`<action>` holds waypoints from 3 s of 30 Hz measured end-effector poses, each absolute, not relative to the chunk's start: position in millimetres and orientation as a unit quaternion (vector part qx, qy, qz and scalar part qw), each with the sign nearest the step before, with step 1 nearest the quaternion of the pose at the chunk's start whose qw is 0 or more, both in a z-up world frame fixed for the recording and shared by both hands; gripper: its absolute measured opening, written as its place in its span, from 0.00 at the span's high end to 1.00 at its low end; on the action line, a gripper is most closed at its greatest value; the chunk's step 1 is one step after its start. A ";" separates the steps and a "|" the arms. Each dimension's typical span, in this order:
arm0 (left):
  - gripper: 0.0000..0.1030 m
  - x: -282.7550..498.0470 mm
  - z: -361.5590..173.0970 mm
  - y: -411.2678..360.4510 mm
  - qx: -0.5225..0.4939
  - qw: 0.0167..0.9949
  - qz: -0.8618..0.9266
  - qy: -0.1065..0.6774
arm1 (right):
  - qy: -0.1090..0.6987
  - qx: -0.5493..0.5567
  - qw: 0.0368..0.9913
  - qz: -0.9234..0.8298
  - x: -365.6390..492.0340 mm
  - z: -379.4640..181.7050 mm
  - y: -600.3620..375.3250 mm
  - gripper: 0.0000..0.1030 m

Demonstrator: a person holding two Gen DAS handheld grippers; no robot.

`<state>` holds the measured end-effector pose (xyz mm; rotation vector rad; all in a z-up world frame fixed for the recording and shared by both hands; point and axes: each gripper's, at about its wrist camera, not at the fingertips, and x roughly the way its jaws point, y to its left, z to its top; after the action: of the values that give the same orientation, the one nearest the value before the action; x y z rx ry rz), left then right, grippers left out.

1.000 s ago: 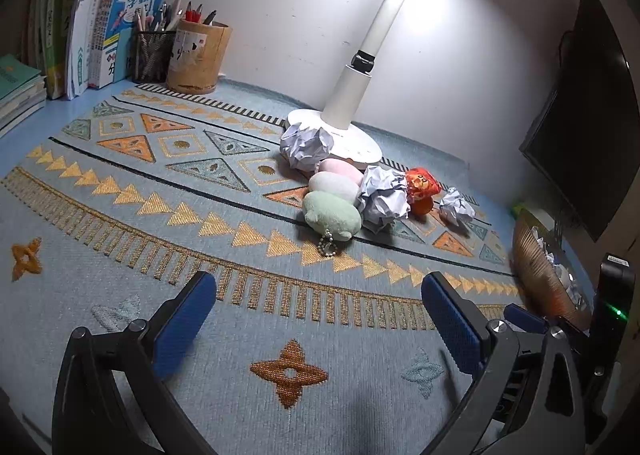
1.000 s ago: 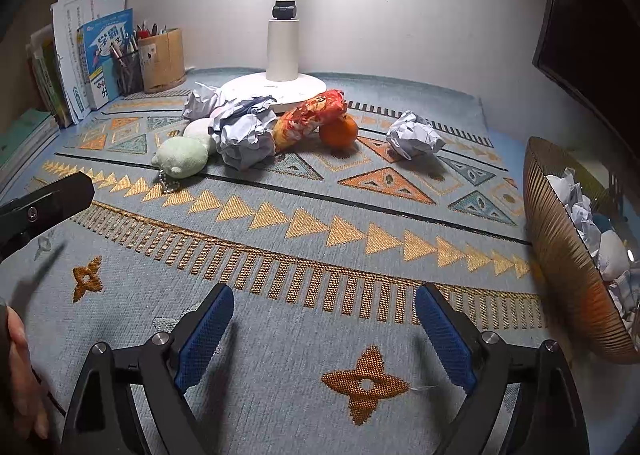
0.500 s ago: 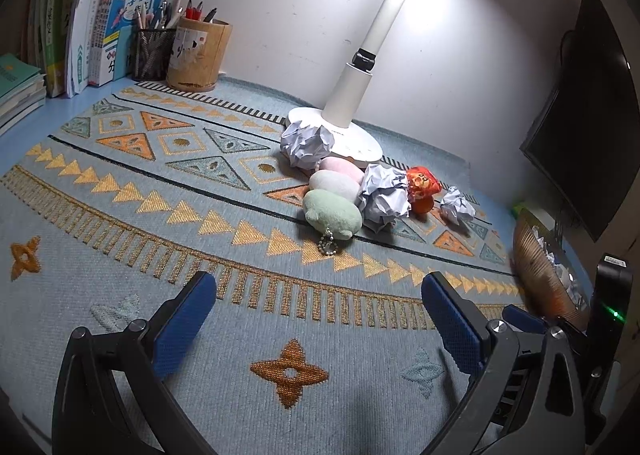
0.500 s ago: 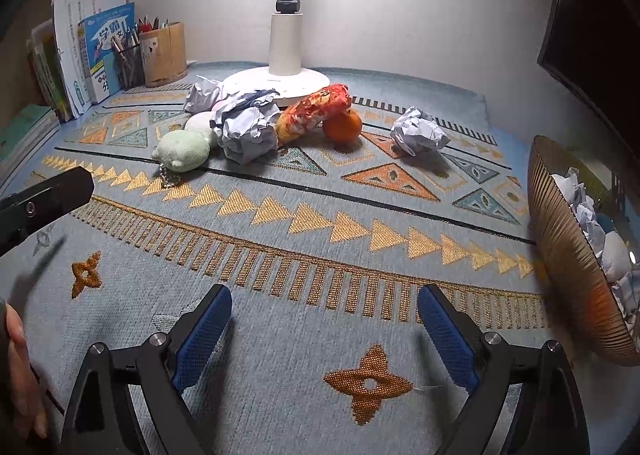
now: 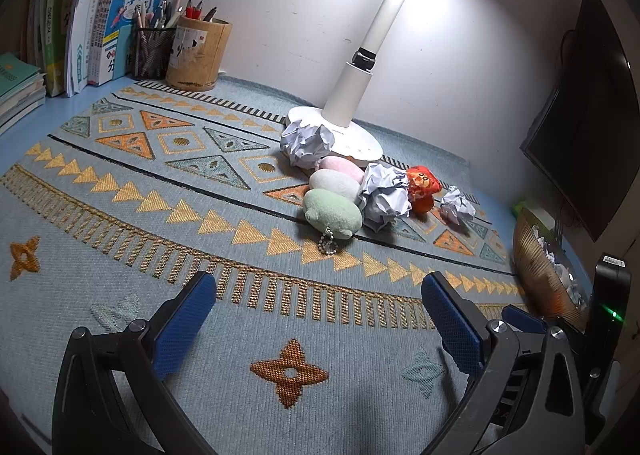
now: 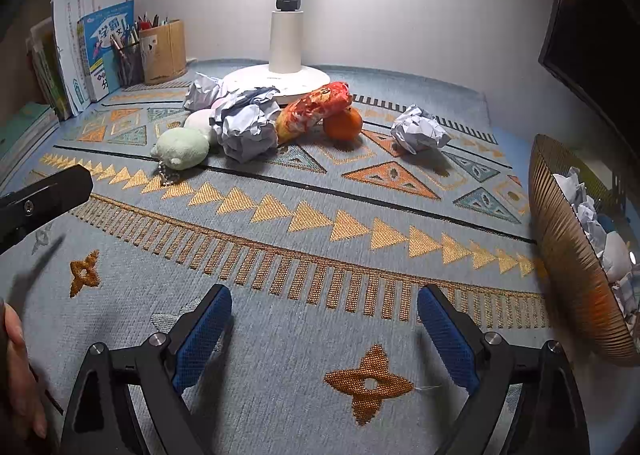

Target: Organize objects

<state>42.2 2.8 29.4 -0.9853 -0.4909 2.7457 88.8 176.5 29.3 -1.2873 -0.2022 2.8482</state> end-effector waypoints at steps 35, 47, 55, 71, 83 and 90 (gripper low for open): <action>0.01 31.1 25.8 13.1 -0.370 0.104 0.914 -0.132 | -0.044 -0.400 -0.004 0.915 92.8 32.8 182.4 0.09; 0.01 -85.0 43.0 -25.3 -0.384 0.149 0.902 -0.131 | -0.021 -0.432 -0.025 0.901 83.0 25.1 188.3 0.09; 0.21 -157.9 11.3 -16.3 -0.422 0.148 0.875 -0.183 | 0.094 -0.461 -0.103 0.877 29.8 39.7 198.8 0.09; 0.50 -130.3 26.5 -28.4 -0.362 0.142 0.904 -0.178 | 0.227 -0.430 -0.146 0.861 -47.6 29.6 173.4 0.53; 0.50 16.7 42.1 -8.0 -0.343 0.117 0.918 -0.163 | 0.081 -0.423 -0.128 0.894 98.7 43.9 219.2 0.48; 0.50 41.4 31.7 6.0 -0.331 0.109 0.925 -0.149 | 0.017 -0.401 -0.103 0.910 110.0 29.0 211.7 0.45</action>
<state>41.4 6.0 31.7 -0.9727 -0.4394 2.7205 110.0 211.7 29.0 -1.3503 0.0587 3.0641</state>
